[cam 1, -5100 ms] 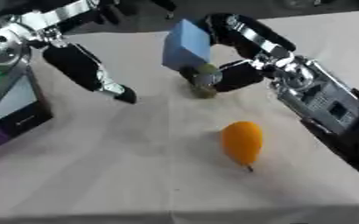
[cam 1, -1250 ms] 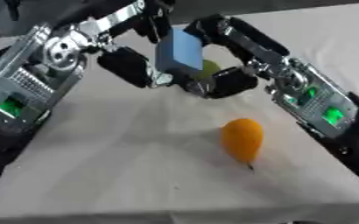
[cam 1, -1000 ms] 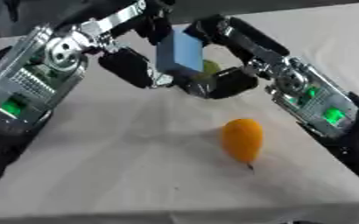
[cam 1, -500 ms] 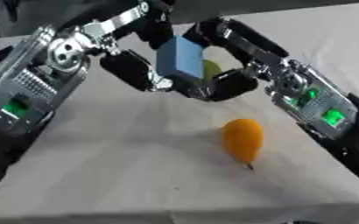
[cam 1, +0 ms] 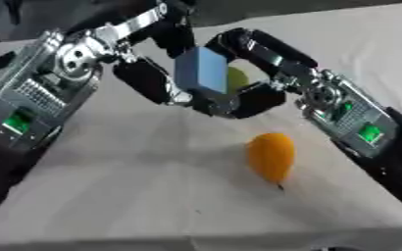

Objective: Pick up the objects with one hand, pass them to the other hand, and then place them into the box on the other side of the table.

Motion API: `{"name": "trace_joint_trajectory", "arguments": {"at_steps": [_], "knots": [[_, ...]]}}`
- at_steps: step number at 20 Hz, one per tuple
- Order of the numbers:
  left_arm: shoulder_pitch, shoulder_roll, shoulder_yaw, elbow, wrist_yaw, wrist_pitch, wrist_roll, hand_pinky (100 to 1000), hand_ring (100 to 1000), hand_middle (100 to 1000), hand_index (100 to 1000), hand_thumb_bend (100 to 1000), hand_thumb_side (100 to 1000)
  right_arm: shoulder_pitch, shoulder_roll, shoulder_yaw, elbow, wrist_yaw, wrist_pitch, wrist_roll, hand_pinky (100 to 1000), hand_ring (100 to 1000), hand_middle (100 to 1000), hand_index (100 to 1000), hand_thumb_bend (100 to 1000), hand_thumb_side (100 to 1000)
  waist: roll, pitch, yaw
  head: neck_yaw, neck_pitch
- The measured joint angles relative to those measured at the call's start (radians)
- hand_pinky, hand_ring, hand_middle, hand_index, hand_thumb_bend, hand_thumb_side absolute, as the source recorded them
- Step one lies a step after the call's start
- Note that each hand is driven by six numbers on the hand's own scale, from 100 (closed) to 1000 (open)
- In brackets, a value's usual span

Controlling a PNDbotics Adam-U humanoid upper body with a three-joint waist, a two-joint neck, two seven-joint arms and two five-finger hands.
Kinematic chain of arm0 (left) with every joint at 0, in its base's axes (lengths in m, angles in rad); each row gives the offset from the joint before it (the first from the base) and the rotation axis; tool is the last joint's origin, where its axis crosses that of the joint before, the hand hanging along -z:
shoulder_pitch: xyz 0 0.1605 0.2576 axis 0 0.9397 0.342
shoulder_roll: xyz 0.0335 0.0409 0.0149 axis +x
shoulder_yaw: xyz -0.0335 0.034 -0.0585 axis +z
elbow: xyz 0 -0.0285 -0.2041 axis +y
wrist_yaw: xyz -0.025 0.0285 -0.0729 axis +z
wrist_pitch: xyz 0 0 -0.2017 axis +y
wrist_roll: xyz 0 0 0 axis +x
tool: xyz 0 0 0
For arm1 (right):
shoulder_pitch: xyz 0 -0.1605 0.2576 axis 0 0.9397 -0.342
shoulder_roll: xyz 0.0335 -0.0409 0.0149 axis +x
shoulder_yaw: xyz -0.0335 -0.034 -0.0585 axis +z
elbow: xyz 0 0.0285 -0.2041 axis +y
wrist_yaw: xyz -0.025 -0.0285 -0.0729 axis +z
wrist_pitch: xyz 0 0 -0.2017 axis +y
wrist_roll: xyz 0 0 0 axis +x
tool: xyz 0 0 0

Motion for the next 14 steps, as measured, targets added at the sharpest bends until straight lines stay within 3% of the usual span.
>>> {"name": "trace_joint_trajectory", "arguments": {"at_steps": [14], "knots": [[0.011, 0.010, 0.003, 0.007, -0.024, 0.015, 0.002, 707, 546, 434, 421, 592, 100, 0.009, 0.002, 0.000, 0.000, 0.032, -0.007, 0.020, 762, 793, 687, 844, 698, 246, 0.000, 0.000, 0.000, 0.005, 0.000]]}}
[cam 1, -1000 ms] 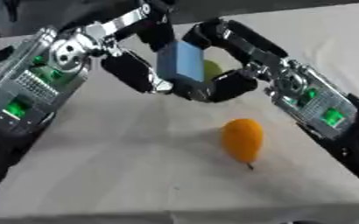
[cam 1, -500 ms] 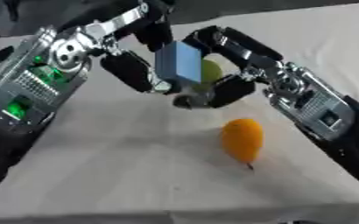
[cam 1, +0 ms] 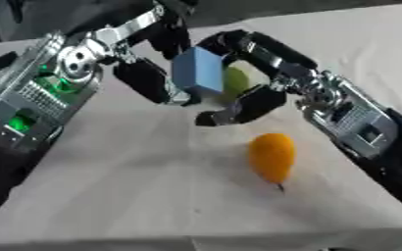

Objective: Pick up the objects with one hand, pass them to the other hand, and then place them into the box on the other side of the table.

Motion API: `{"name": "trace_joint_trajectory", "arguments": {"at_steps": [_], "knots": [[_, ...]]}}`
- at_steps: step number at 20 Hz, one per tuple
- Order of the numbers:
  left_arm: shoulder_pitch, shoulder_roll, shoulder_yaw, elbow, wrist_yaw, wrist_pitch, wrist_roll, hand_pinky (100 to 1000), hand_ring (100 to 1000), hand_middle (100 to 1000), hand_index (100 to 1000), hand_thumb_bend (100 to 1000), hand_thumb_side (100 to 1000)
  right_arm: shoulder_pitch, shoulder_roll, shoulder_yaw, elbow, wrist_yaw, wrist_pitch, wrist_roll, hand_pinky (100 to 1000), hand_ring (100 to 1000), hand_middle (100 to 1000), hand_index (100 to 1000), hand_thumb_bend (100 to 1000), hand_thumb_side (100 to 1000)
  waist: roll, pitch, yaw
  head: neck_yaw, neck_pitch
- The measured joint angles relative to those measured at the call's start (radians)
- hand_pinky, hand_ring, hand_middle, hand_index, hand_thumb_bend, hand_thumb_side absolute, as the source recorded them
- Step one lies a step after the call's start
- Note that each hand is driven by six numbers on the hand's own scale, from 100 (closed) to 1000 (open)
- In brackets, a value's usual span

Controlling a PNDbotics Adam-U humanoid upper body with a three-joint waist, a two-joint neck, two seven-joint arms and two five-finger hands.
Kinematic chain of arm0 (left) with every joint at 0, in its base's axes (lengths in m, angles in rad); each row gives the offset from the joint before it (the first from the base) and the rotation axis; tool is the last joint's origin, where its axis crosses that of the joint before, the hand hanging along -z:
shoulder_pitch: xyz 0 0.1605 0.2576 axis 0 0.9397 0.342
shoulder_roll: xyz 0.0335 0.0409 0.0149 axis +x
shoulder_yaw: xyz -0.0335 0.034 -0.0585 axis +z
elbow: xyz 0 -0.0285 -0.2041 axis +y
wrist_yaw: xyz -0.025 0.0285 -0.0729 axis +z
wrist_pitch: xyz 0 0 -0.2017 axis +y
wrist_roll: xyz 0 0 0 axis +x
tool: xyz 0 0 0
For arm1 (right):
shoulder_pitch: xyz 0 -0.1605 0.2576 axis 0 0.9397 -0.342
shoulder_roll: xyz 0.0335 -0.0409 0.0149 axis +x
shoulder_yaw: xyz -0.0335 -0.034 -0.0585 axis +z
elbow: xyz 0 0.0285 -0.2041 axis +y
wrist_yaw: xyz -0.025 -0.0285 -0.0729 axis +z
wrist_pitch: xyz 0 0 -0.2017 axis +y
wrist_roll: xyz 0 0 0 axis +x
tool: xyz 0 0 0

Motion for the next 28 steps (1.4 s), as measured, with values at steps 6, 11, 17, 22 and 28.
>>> {"name": "trace_joint_trajectory", "arguments": {"at_steps": [6, 11, 17, 22, 28], "knots": [[0.014, 0.053, 0.019, -0.004, 0.002, -0.005, -0.008, 716, 549, 436, 423, 578, 100, 0.006, -0.001, 0.000, 0.000, 0.012, 0.002, 0.011, 761, 795, 688, 845, 676, 254, 0.000, 0.000, 0.001, 0.003, 0.000], [0.047, 0.126, 0.053, -0.013, 0.022, 0.005, 0.004, 719, 549, 439, 425, 572, 100, 0.009, -0.003, -0.001, 0.000, 0.012, 0.009, 0.008, 761, 794, 688, 845, 672, 257, 0.000, 0.000, 0.001, 0.008, 0.000], [0.088, 0.229, 0.105, -0.008, 0.064, 0.017, 0.045, 722, 550, 441, 427, 565, 100, 0.010, -0.011, -0.005, -0.010, 0.011, 0.018, 0.006, 761, 794, 687, 845, 667, 260, 0.000, 0.000, 0.003, 0.032, 0.000], [0.132, 0.298, 0.156, 0.015, 0.110, 0.017, 0.082, 729, 549, 450, 431, 548, 100, 0.018, -0.012, -0.008, -0.026, 0.006, 0.024, 0.010, 761, 793, 687, 844, 666, 262, 0.000, 0.000, 0.003, 0.062, -0.006], [0.164, 0.367, 0.215, 0.054, 0.146, 0.009, 0.132, 728, 548, 452, 432, 546, 100, 0.018, -0.020, -0.017, -0.049, 0.001, 0.018, 0.013, 764, 793, 689, 844, 665, 265, -0.005, 0.000, 0.000, 0.109, -0.022]]}}
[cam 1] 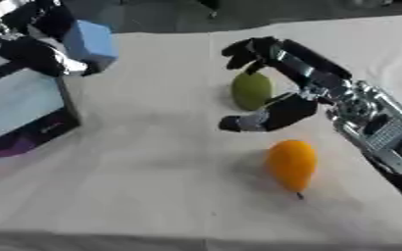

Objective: Pick up the objects with one hand, pass them to the other hand, and then place them into the box on the other side of the table.

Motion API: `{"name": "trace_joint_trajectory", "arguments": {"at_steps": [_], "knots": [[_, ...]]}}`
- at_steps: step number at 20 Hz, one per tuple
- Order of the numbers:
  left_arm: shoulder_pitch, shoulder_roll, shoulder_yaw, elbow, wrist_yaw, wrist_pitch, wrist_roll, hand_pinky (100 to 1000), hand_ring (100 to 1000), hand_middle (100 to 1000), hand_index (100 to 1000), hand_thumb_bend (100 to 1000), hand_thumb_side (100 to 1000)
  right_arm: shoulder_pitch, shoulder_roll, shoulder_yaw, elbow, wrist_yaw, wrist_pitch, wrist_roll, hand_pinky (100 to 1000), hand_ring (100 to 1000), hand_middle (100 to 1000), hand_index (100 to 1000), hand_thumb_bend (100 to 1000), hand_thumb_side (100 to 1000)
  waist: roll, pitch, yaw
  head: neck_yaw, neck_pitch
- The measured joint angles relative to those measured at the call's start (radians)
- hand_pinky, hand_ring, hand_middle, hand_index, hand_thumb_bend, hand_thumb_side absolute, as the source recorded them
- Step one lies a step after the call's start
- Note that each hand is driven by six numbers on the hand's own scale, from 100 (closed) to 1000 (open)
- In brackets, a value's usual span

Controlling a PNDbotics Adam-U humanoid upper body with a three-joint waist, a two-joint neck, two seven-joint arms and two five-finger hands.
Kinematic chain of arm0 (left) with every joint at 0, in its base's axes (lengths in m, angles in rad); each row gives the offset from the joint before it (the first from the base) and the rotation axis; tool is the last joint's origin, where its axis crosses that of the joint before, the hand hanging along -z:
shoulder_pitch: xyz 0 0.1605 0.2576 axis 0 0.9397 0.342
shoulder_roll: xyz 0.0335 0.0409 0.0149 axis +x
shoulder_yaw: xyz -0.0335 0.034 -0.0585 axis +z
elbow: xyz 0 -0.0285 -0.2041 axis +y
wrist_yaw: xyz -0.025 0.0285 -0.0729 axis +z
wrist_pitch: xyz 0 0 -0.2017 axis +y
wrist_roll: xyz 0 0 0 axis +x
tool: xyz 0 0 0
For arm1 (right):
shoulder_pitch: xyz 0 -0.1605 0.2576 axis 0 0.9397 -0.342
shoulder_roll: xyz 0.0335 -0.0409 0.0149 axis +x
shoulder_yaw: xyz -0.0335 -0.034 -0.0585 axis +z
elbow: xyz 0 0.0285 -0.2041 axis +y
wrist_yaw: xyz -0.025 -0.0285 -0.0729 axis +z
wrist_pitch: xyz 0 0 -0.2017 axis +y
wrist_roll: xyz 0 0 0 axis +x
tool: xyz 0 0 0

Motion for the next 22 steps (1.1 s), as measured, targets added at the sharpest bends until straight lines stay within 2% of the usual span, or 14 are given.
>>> {"name": "trace_joint_trajectory", "arguments": {"at_steps": [4, 10, 22], "knots": [[0.030, 0.043, 0.029, 0.040, 0.002, -0.004, 0.025, 728, 548, 452, 432, 546, 100, -0.001, -0.001, -0.001, -0.001, 0.001, -0.027, 0.008, 767, 795, 692, 845, 669, 265, -0.023, 0.000, -0.008, 0.043, -0.009], [0.054, 0.059, 0.068, 0.134, -0.003, -0.016, 0.062, 732, 548, 453, 432, 544, 100, -0.008, -0.001, -0.001, -0.001, 0.002, -0.077, 0.009, 767, 794, 692, 844, 671, 264, -0.034, 0.000, -0.015, 0.096, -0.023], [0.078, 0.061, 0.119, 0.307, -0.045, -0.048, 0.112, 733, 553, 458, 440, 526, 100, -0.007, -0.010, -0.019, -0.001, 0.002, -0.120, -0.024, 769, 789, 692, 839, 672, 266, -0.058, 0.007, -0.029, 0.149, -0.032]]}}
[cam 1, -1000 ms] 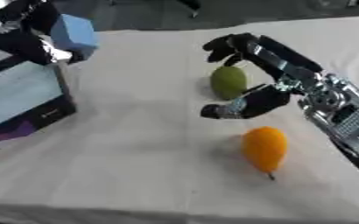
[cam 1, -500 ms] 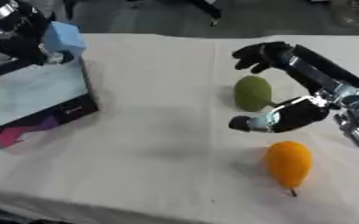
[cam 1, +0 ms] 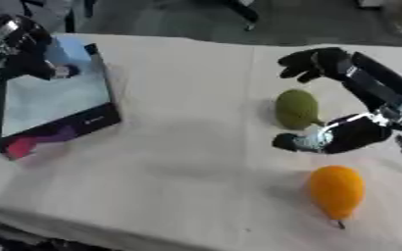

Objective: Pick up the objects with one hand, pass them to the other hand, and then place them into the box on the other side of the table.

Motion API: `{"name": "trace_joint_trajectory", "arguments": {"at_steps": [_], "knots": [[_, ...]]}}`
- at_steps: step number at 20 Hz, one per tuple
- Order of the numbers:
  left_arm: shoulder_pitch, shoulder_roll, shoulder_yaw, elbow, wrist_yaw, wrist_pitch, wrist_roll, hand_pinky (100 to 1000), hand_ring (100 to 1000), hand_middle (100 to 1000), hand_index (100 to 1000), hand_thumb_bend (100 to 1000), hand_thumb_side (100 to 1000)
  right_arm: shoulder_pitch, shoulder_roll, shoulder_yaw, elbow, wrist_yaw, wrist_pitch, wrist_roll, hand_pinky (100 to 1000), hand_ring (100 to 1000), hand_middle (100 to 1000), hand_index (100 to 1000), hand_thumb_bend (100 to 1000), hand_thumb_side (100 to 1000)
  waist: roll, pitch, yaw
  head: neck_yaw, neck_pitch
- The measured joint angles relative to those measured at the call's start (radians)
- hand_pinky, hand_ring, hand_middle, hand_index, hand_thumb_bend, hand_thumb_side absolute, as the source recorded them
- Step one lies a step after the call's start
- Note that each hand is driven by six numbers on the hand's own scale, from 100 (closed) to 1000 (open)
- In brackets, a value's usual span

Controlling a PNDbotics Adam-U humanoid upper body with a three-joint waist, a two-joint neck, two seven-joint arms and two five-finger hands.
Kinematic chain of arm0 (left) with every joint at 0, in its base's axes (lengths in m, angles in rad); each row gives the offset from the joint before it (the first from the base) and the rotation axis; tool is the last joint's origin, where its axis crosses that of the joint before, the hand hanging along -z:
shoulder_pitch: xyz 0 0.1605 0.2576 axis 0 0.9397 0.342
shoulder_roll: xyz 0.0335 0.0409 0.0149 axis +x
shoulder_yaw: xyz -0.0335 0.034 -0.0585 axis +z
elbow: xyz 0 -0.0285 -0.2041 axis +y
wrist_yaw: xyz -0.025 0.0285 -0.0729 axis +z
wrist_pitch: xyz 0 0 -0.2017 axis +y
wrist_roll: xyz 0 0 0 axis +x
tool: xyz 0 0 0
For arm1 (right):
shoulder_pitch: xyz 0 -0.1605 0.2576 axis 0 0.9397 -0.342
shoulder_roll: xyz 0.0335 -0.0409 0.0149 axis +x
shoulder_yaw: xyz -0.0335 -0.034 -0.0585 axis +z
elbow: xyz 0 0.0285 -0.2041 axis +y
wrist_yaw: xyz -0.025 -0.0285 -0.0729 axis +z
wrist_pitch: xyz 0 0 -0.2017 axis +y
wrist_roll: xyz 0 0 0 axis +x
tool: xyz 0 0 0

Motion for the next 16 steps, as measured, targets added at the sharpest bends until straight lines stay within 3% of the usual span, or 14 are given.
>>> {"name": "trace_joint_trajectory", "arguments": {"at_steps": [4, 12, 14, 16], "knots": [[0.000, -0.005, 0.017, 0.065, -0.022, -0.010, 0.018, 735, 559, 471, 461, 519, 100, 0.020, -0.007, -0.009, 0.000, 0.013, -0.002, -0.006, 767, 787, 689, 836, 677, 265, -0.006, 0.005, -0.006, 0.012, 0.000], [-0.007, -0.033, 0.036, 0.167, -0.101, -0.057, 0.027, 760, 612, 554, 601, 667, 100, 0.027, -0.010, -0.024, 0.000, 0.024, 0.004, -0.033, 765, 785, 685, 833, 672, 261, -0.007, 0.006, -0.011, 0.028, 0.000], [-0.012, -0.040, 0.043, 0.190, -0.129, -0.064, 0.022, 779, 651, 602, 679, 756, 100, 0.030, -0.010, -0.026, 0.000, 0.024, 0.006, -0.037, 765, 785, 685, 833, 672, 260, -0.007, 0.006, -0.012, 0.028, 0.000], [-0.014, -0.047, 0.049, 0.216, -0.155, -0.070, 0.020, 793, 686, 641, 742, 839, 174, 0.032, -0.011, -0.026, 0.000, 0.022, 0.006, -0.037, 765, 785, 685, 833, 673, 263, -0.007, 0.006, -0.013, 0.028, 0.000]]}}
